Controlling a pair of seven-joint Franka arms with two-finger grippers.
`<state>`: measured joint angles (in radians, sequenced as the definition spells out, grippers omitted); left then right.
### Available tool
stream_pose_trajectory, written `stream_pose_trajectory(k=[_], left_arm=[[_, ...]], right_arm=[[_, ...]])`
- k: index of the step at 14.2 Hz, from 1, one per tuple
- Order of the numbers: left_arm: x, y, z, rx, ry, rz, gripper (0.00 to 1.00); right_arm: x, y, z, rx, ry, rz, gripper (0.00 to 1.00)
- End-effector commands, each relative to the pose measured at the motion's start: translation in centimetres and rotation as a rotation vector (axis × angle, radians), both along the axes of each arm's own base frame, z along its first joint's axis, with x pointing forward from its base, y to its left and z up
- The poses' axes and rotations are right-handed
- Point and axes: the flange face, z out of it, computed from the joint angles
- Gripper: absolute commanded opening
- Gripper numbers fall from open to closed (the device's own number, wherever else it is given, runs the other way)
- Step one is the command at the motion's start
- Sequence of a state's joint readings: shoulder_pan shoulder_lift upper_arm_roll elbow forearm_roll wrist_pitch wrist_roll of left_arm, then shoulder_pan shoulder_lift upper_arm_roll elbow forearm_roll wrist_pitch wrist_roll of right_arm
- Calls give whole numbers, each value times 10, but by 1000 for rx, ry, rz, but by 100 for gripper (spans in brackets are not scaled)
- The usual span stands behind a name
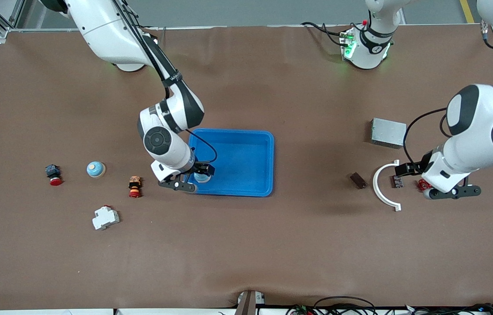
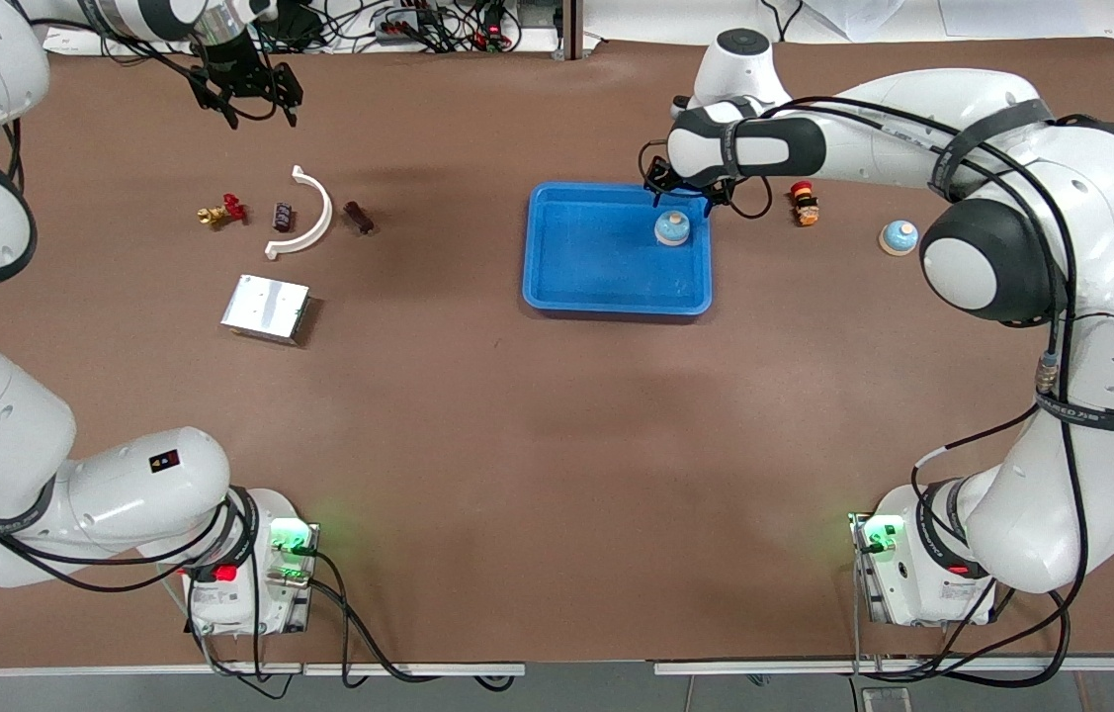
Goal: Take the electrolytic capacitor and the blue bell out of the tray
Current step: 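Place the capacitor inside the arc while the right gripper reaches the other bell, then grasp the second bell with the right gripper while the left gripper withdraws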
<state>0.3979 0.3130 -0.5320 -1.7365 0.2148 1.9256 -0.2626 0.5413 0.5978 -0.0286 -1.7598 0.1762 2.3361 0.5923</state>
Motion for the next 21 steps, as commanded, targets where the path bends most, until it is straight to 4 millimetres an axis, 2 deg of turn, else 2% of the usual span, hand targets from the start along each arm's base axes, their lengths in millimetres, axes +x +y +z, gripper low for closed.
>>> stream_pose_trajectory(k=[1, 3, 8, 13, 21], left_arm=[[-15, -7, 43, 27, -23, -9, 100], [-17, -9, 62, 35, -6, -10, 100], [-15, -10, 112, -14, -1, 17, 100], [-19, -17, 153, -21, 1, 10, 100], [-40, -29, 198, -47, 1, 10, 100]], right_arm=[[5, 13, -4, 5, -3, 0, 100], [0, 22, -11, 0, 3, 16, 100], [4, 20, -18, -22, -3, 31, 100], [5, 19, -29, -34, 4, 37, 100], [1, 22, -44, -43, 10, 45, 100]])
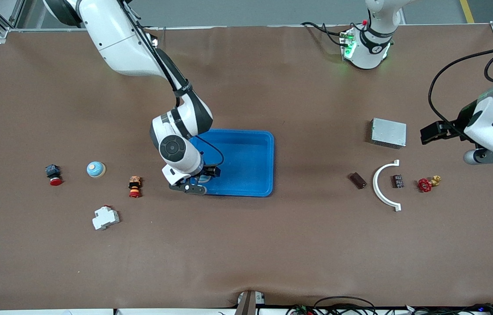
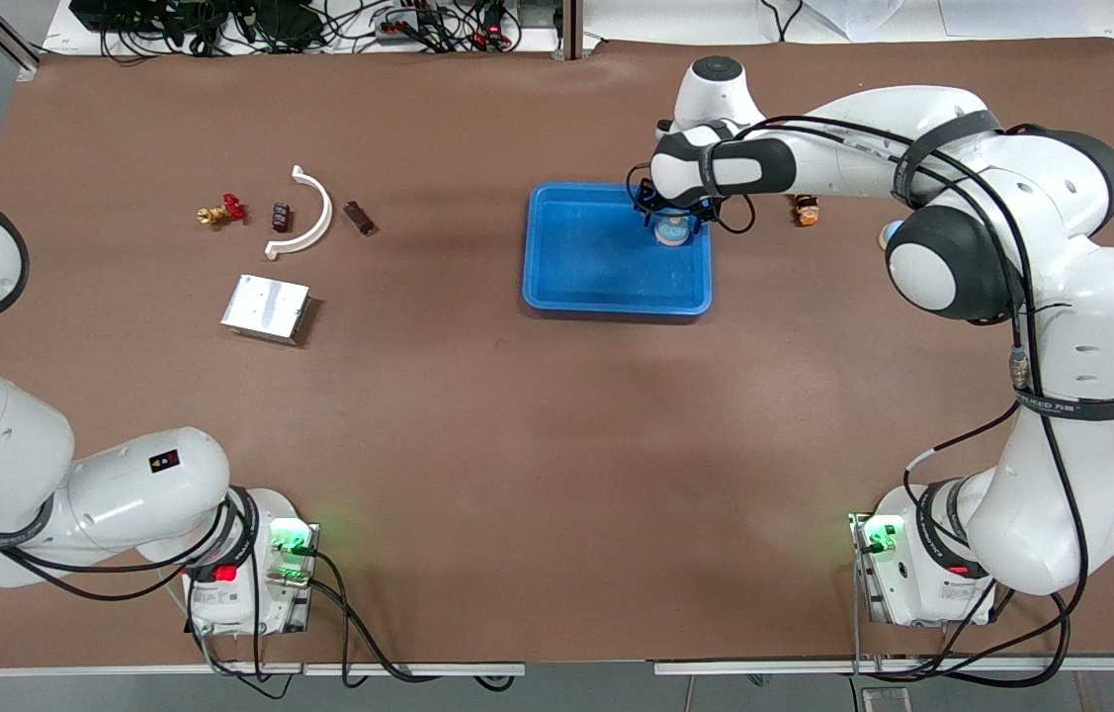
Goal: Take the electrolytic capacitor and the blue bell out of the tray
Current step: 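Grasp the second bell with the right gripper while the left gripper withdraws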
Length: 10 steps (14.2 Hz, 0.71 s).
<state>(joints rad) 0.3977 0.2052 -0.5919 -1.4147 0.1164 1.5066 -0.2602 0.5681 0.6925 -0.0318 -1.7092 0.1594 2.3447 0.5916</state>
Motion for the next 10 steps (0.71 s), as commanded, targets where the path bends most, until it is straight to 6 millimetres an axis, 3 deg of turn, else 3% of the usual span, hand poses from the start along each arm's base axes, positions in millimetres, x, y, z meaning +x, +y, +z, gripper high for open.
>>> stream_pose_trajectory(k=[1, 2, 4, 5, 6, 10], left_arm=[[-13, -5, 22, -10, -15, -2, 100], [-14, -5, 26, -11, -12, -3, 100], [-17, -7, 35, -7, -8, -7, 100], [-18, -7, 39, -8, -12, -6, 100], [-18, -6, 40, -10, -14, -4, 100], [-21, -5, 49, -7, -19, -1, 100]], right_arm=[[4, 5, -2, -10, -13, 8, 100], [4, 5, -2, -11, -13, 9, 97], [4, 5, -2, -17, -18, 30, 43], [4, 5, -2, -30, -25, 46, 21], [4, 5, -1, -36, -29, 54, 12], [4, 6, 11, -39, -16, 56, 6]])
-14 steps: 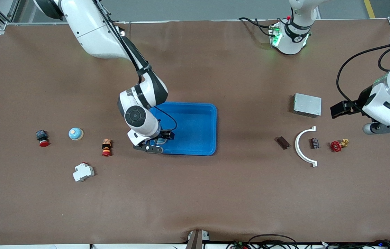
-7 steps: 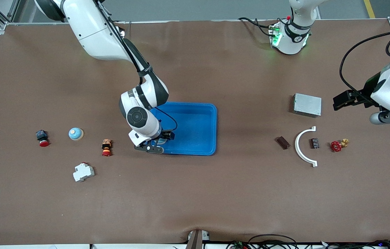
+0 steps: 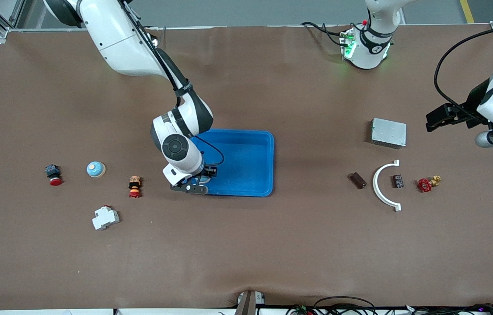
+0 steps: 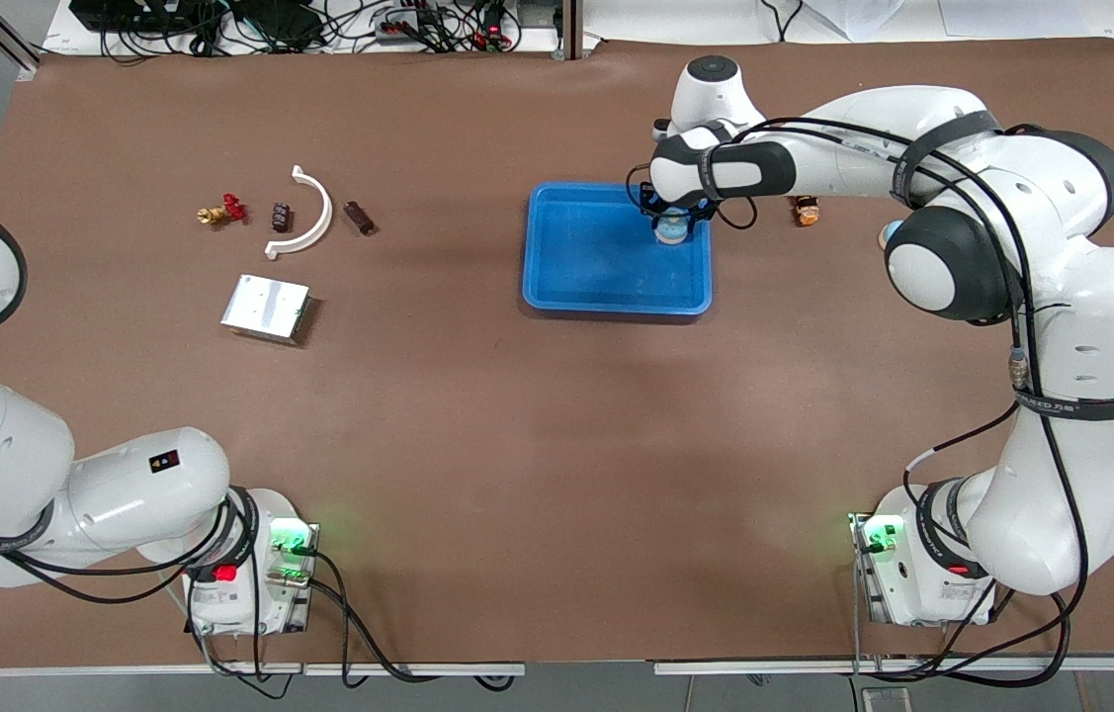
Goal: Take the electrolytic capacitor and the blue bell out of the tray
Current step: 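Grasp the second bell with the right gripper while the left gripper withdraws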
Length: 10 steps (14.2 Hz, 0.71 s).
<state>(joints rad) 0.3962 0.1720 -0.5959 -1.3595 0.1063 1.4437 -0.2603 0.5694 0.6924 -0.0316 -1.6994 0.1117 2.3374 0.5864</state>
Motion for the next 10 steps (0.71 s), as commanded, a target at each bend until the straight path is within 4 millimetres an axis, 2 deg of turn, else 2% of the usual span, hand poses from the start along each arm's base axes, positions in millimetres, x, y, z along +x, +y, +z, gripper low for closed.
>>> stream_pose_trajectory(k=[1, 3, 4, 5, 7, 9, 10], left_arm=[[-6, 0, 12, -8, 0, 0, 100], [-8, 1, 14, 0, 1, 5, 100], [-10, 2, 18, 2, -6, 6, 100], [-11, 1, 20, 4, -10, 8, 100], [-24, -6, 38, 15, -42, -1, 100], [-35, -23, 42, 40, -50, -25, 100], [-43, -24, 47, 55, -59, -20, 100]], right_arm=[[5, 2, 20, -18, 15, 11, 6], [11, -11, 47, -30, 53, -6, 6], [18, -28, 72, -23, 56, -5, 6], [22, -46, 88, -23, 81, 40, 6], [36, -94, 119, -4, 110, 133, 6], [49, -145, 139, 15, 131, 228, 6], [58, -174, 147, 14, 145, 291, 6]])
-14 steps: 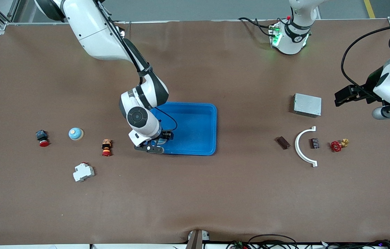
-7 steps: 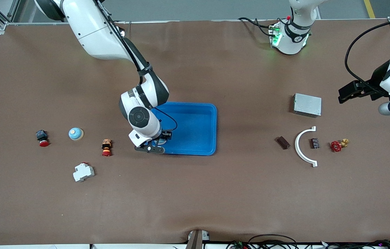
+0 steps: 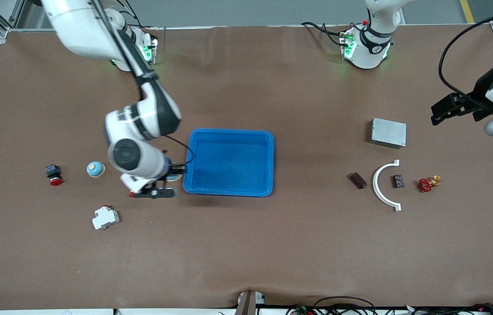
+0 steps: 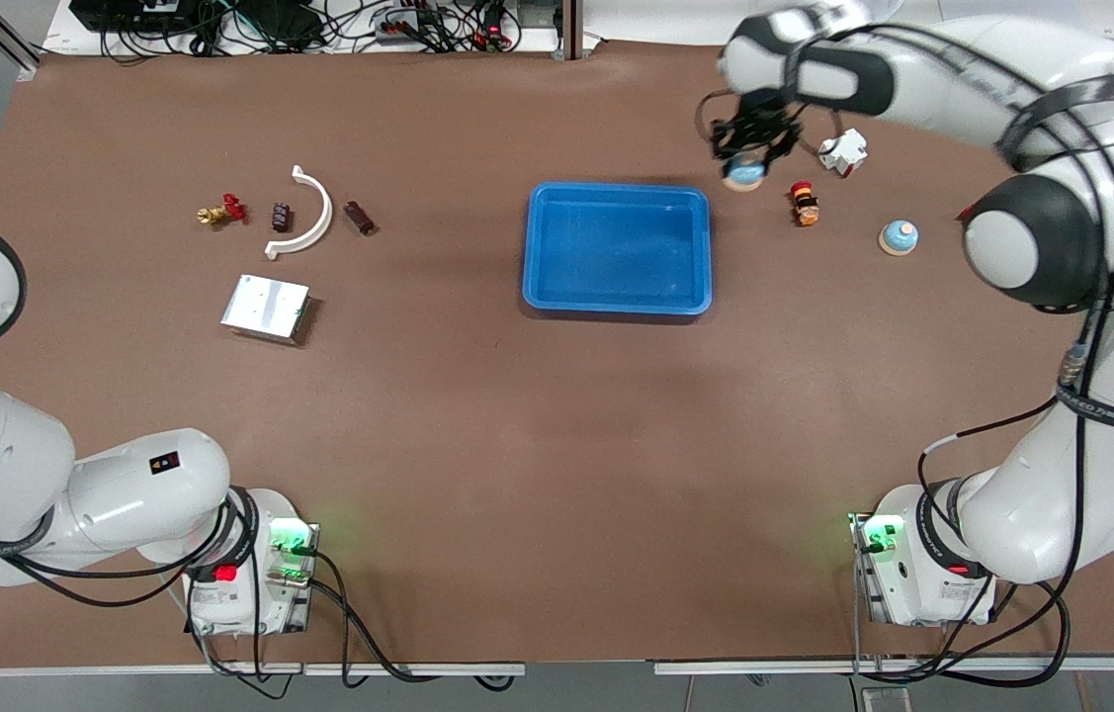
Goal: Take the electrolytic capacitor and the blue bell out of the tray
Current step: 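Carry the bell out of the tray and set it beside the white block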
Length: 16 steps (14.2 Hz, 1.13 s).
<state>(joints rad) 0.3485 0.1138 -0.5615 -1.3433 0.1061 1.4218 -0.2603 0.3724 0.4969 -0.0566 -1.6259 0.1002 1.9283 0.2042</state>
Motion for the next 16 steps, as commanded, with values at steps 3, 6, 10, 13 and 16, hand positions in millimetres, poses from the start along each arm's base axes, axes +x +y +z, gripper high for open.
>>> stream_pose_trajectory(k=[3, 6, 10, 13, 16], left_arm=[[-47, -15, 9, 57, 10, -11, 100], [-58, -4, 5, 58, 50, -17, 100], [-66, 1, 1, 44, 50, -12, 100], [-58, 0, -2, 0, 29, -9, 100], [-56, -1, -1, -6, 10, -11, 100]], right_arm=[[37, -134, 48, -5, 11, 229, 7], [59, -214, 54, -8, -17, 352, 7], [86, -289, 10, 21, -25, 493, 8], [100, -323, -50, 44, -51, 550, 8], [100, -328, -82, 49, -42, 580, 11]])
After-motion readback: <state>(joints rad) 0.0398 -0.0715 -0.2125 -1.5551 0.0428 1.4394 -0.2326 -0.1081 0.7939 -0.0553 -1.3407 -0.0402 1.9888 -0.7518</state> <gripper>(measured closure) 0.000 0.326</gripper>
